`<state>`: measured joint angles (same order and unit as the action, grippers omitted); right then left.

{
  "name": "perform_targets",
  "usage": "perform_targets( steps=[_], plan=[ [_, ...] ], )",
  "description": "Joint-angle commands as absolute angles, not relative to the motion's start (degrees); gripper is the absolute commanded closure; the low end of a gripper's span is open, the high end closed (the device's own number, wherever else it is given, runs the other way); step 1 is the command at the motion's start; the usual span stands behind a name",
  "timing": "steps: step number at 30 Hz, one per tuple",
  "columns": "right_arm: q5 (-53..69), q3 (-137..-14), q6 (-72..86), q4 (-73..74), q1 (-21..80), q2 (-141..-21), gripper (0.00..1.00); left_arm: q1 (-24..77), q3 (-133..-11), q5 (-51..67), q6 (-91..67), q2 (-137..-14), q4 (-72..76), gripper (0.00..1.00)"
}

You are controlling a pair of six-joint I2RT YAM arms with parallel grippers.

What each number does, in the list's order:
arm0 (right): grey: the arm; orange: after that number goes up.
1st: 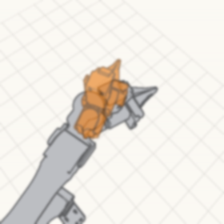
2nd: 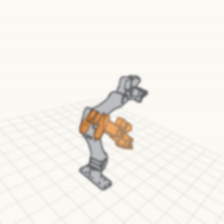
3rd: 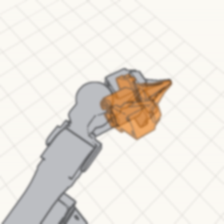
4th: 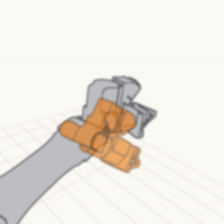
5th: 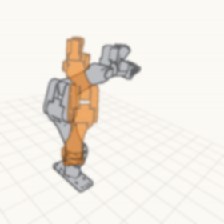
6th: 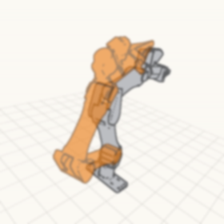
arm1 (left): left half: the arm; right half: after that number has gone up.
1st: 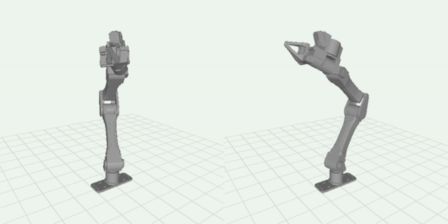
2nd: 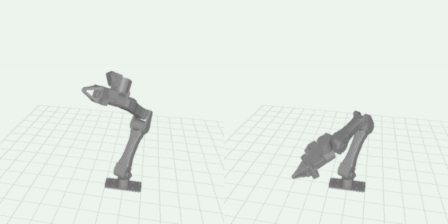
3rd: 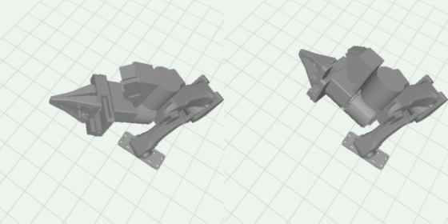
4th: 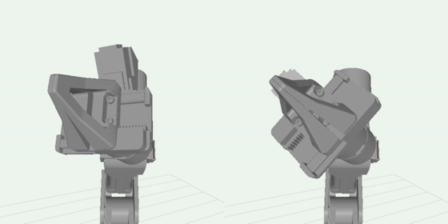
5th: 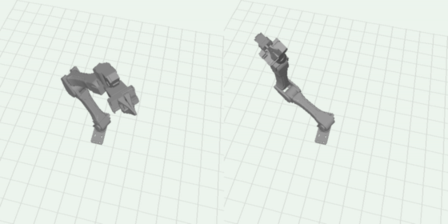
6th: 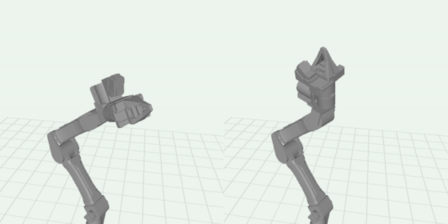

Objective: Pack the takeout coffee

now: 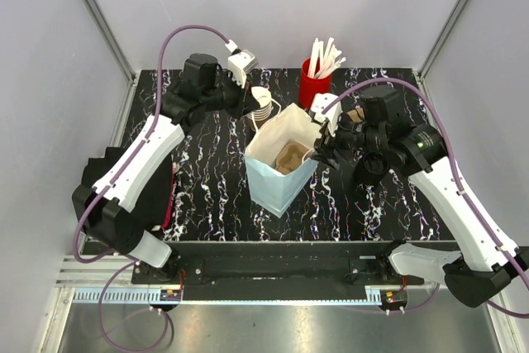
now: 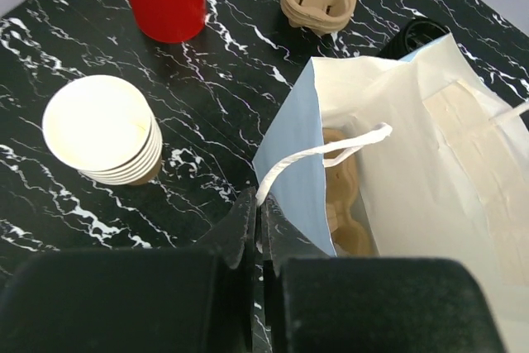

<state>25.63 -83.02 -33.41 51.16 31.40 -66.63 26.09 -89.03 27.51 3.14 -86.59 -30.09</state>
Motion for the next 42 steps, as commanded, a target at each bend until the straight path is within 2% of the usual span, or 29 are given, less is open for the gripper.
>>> perform_targets(
  steps=[1, 4, 5, 15, 25, 35, 42],
  plan=[
    [26.28, -86.66, -33.31, 49.48, 31.90, -64.51, 0.17, 26.19, -91.67, 23.91, 4.74, -83.06, -27.86, 1.00],
    [25.75, -88.41, -33.05, 49.92, 31.82, -63.99, 0.01, 26.10, -91.84, 21.98, 5.45, -81.92, -28.65, 1.00],
    [25.23, -89.20, -32.96, 50.01, 31.82, -63.90, 0.00, 26.10, -91.76, 21.36, 5.88, -81.31, -28.83, 1.00],
    [20.84, -90.44, -30.50, 47.03, 31.82, -64.25, 0.00, 24.70, -88.77, 15.38, 8.52, -76.21, -32.16, 1.00],
    [9.06, -89.30, -26.46, 39.29, 31.82, -66.27, 0.00, 16.88, -86.22, 13.71, 13.09, -72.42, -34.98, 1.00],
    [0.88, -91.14, -23.65, 35.07, 31.73, -71.45, 0.00, 4.85, -85.69, 17.22, 16.70, -73.04, -36.12, 1.00],
    [-3.34, -94.39, -21.36, 32.96, 31.73, -76.72, 0.00, 0.09, -87.54, 20.82, 17.23, -73.65, -36.21, 1.00]
  ],
)
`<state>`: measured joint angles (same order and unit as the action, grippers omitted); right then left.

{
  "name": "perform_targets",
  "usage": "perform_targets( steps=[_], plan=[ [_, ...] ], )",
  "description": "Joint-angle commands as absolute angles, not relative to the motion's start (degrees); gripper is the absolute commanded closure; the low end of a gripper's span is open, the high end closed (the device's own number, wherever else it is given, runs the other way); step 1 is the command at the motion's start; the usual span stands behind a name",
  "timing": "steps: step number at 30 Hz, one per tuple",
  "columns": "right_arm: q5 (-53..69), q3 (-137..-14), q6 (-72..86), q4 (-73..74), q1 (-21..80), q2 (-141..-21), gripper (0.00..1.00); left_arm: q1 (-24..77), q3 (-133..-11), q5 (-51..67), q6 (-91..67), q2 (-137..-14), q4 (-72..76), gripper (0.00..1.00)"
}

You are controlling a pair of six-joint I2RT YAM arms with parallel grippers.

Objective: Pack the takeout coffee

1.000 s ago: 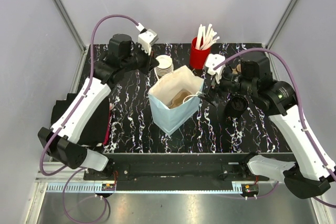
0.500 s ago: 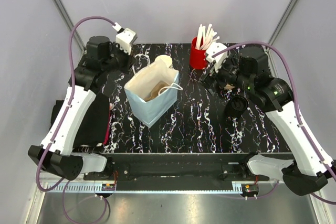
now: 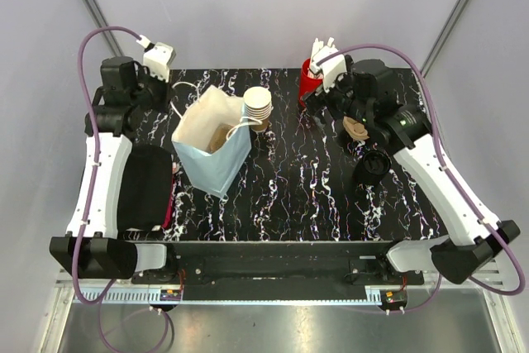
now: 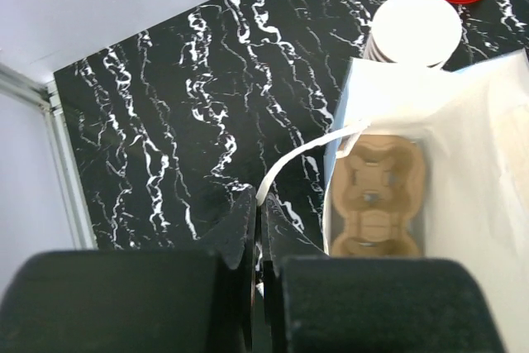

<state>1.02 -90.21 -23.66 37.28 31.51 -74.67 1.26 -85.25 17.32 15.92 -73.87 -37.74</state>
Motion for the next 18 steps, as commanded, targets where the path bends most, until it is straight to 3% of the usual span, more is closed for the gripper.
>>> perform_targets(
  steps=[1, 18],
  plan=[
    [-3.34, -94.66, -21.10, 32.70, 31.73, -77.25, 0.00, 0.09, -87.63, 20.92, 17.31, -73.65, -36.30, 1.00],
    [-4.92, -106.08, -15.65, 31.38, 31.29, -94.83, 0.14, -10.37, -96.24, 23.47, 15.29, -80.94, -34.81, 1.00]
  ],
)
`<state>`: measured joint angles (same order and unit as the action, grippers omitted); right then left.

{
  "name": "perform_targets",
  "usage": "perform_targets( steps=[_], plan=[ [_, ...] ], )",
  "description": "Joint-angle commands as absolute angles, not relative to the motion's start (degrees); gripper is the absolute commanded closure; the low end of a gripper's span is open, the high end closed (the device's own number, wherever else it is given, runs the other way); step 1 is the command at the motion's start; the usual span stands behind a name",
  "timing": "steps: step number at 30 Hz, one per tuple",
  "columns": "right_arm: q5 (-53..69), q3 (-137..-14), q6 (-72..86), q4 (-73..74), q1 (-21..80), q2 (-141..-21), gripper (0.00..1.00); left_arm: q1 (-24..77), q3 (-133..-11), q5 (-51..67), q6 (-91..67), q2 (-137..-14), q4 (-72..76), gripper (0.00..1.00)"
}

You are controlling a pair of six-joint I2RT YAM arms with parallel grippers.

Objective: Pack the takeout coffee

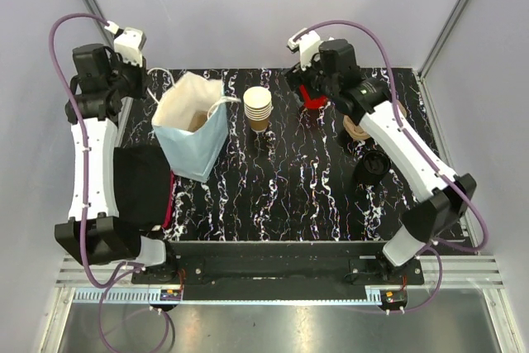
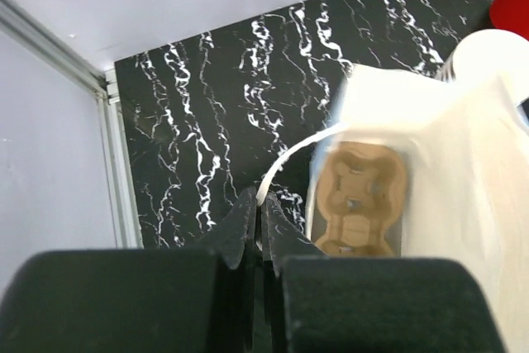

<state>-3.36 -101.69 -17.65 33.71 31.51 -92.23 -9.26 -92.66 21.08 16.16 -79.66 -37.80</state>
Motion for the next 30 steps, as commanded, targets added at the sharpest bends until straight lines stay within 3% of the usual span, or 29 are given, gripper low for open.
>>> perform_targets(
  steps=[1, 5, 7, 9, 11, 12, 15, 16, 19, 30],
  plan=[
    [-4.92, -107.13, -15.47, 31.38, 31.20, -95.53, 0.14, -10.63, -96.41, 23.47, 15.21, -81.47, -34.72, 1.00],
    [-4.40, -110.03, -13.45, 31.46, 30.67, -101.05, 0.20, -11.34, -97.21, 24.08, 14.15, -83.76, -33.40, 1.00],
    [-4.22, -111.70, -12.13, 31.55, 30.59, -103.17, 0.21, -11.60, -97.21, 24.69, 13.28, -84.55, -33.13, 0.94],
    [-3.43, -112.85, -10.91, 31.90, 30.59, -106.25, 0.22, -11.60, -96.68, 26.19, 12.83, -84.73, -32.96, 0.74],
    [-2.90, -114.69, -9.59, 32.60, 30.59, -109.14, 0.23, -11.60, -95.46, 27.41, 12.13, -84.03, -32.43, 0.63],
    [-2.81, -115.31, -9.32, 32.69, 30.50, -110.03, 0.25, -11.51, -95.01, 27.60, 11.87, -83.68, -31.56, 0.49],
    [-2.90, -117.86, -8.35, 33.31, 30.59, -113.37, 0.25, -11.60, -93.96, 27.86, 10.81, -81.92, -31.11, 0.34],
    [-2.64, -119.17, -8.09, 33.66, 30.59, -114.07, 0.26, -11.60, -94.22, 27.25, 10.46, -81.31, -31.20, 0.24],
    [-2.46, -120.41, -7.12, 34.98, 30.59, -115.66, 0.26, -8.27, -93.52, 10.28, 12.46, -77.71, -30.42, 0.01],
    [2.28, -114.87, -9.14, 35.59, 29.18, -107.58, 0.13, 11.93, -83.85, -26.79, 26.70, -65.48, -22.33, 0.01]
  ],
)
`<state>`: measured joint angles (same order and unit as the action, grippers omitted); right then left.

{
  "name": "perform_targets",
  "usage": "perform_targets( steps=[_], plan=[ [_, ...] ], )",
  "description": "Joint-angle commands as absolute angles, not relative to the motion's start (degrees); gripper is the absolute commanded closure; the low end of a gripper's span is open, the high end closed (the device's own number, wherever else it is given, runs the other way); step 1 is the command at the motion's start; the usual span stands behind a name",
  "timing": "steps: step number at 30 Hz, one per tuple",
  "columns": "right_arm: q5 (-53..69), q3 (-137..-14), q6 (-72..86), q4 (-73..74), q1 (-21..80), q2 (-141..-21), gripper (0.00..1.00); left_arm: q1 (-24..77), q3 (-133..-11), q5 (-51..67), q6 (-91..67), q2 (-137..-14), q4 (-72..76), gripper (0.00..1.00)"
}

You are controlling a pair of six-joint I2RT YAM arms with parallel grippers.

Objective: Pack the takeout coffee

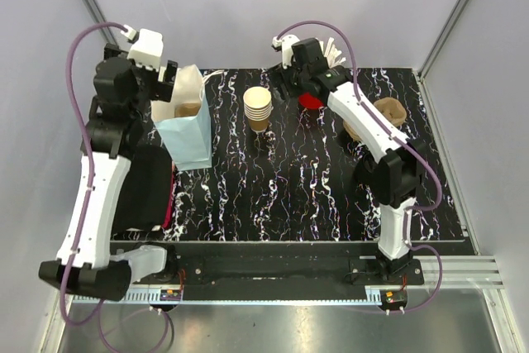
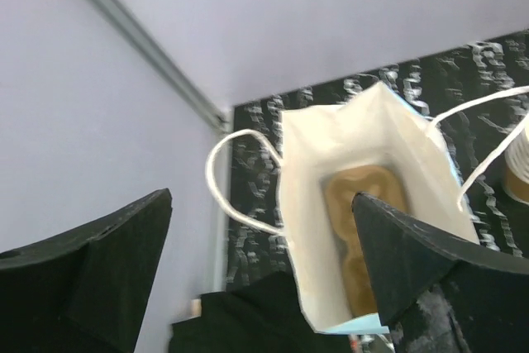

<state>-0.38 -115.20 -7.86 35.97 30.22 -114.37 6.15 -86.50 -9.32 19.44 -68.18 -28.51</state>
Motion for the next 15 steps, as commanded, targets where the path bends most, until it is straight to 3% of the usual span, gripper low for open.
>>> perform_targets(
  steps=[1, 7, 15],
  plan=[
    [2.29, -115.13, -9.40, 36.12, 29.09, -106.97, 0.12, 13.26, -83.33, -30.63, 27.50, -64.87, -22.06, 0.01],
    [9.40, -114.10, -13.44, 40.60, 29.09, -102.76, 0.02, 25.91, -78.50, -50.05, 43.82, -64.42, -11.37, 0.01],
    [6.77, -113.12, -20.74, 43.59, 29.09, -101.16, 0.00, 32.69, -68.31, -58.62, 71.84, -65.48, 15.97, 0.01]
  ],
)
